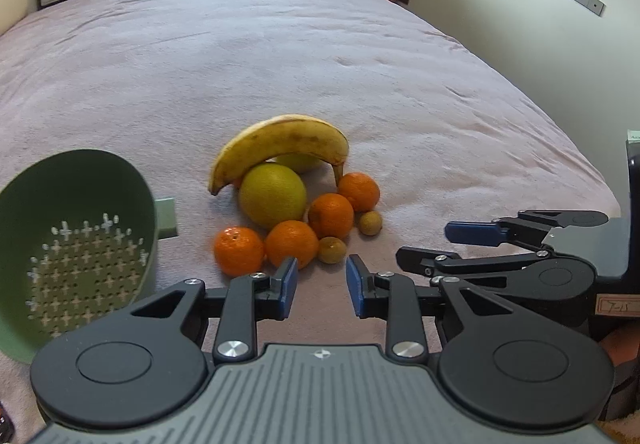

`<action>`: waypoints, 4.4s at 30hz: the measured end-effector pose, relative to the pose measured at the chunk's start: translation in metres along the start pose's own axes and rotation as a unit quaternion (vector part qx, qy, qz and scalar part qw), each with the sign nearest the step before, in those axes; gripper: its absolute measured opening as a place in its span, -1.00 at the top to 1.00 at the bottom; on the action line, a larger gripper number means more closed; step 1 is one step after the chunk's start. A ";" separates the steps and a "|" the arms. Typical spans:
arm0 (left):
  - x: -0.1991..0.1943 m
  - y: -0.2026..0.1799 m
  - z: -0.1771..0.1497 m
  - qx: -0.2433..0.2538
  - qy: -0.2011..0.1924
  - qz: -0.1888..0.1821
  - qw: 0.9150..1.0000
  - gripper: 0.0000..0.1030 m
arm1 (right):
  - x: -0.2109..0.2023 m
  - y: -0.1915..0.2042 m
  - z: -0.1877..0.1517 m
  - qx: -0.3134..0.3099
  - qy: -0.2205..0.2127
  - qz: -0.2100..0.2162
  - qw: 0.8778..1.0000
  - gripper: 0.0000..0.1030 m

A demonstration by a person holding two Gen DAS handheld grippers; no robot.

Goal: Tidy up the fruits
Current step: 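Grasp a small brown fruit with the left tool while the right tool grasps another, then carry both small brown fruits over the green colander with both tools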

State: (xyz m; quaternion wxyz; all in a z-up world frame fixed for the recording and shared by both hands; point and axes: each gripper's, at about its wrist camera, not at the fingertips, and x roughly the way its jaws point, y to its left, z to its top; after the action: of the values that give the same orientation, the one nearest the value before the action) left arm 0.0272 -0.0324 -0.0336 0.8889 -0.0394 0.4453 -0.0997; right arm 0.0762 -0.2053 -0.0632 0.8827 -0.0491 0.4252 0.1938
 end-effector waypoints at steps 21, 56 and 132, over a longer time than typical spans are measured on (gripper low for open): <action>0.079 -0.001 -0.004 -0.044 0.034 -0.027 0.998 0.34 | 0.068 -0.022 0.021 -0.011 0.023 0.012 1.000 0.40; 0.103 -0.009 -0.005 -0.124 0.014 0.004 0.992 0.38 | 0.072 -0.050 0.024 0.039 0.078 -0.005 0.996 0.56; -0.006 0.167 0.001 -0.221 0.087 0.173 0.956 0.45 | 0.105 0.214 0.090 -0.362 0.095 0.175 0.910 0.57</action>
State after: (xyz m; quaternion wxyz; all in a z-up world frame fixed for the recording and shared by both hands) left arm 0.0486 0.1320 -0.0546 0.8194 -0.1489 0.5318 0.1535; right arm 0.1196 0.0458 -0.0705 0.7113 -0.3086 0.4097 0.4805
